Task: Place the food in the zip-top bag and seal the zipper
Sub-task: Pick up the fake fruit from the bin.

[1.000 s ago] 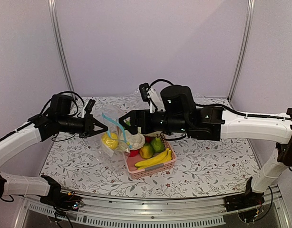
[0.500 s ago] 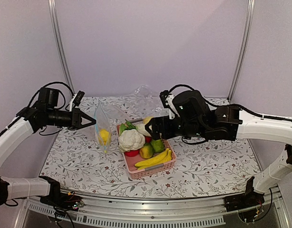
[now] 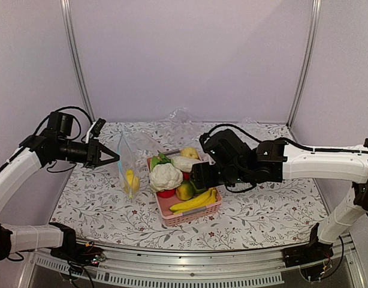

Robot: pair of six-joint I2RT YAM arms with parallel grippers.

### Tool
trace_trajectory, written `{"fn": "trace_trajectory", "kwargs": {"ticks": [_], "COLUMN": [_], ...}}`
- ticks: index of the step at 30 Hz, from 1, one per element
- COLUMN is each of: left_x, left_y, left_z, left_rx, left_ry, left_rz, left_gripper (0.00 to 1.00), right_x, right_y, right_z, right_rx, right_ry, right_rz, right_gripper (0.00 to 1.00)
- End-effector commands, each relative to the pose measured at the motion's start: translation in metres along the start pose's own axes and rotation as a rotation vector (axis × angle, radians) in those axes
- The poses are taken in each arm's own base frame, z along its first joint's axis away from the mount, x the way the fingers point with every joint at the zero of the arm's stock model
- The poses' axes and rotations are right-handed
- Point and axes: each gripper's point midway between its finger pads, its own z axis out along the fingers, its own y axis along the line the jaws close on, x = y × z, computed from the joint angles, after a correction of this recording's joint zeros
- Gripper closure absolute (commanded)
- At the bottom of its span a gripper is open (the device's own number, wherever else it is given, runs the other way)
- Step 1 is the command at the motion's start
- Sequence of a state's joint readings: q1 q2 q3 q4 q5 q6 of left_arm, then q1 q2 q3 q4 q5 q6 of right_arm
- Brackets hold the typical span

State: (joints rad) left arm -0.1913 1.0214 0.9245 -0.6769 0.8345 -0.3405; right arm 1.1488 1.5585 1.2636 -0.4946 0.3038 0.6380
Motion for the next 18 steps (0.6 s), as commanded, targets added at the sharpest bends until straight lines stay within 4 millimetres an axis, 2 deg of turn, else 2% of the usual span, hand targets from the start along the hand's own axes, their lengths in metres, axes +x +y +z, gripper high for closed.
{"fn": "trace_trajectory", "kwargs": {"ticks": [1,7,12,18], "left_x": [0.001,-0.001,-0.005,-0.008], "left_y": [0.017,0.045,0.044,0.046], "left_z": [0.008,0.018,0.024,0.028], "left_rx": [-0.033,-0.123,-0.074,-0.05], "left_ry": [0.032,0.037,-0.013,-0.04], "left_rz": [-0.003,0.024,0.042,0.032], "left_gripper": [1.0,1.0,1.0,1.0], "right_x": [0.013,0.025,0.036,0.048], "right_y": [-0.001,0.008,0.013,0.011], "right_z": [0.02,0.047,0.069,0.091], "right_rx": [0.023,0.043,0.044,0.078], "right_ry": [0.043,0.081,0.102,0.13], "right_rz": [0.034,0.024,0.041,0.027], "right_gripper": [0.33,0.3,0.31,0.32]}}
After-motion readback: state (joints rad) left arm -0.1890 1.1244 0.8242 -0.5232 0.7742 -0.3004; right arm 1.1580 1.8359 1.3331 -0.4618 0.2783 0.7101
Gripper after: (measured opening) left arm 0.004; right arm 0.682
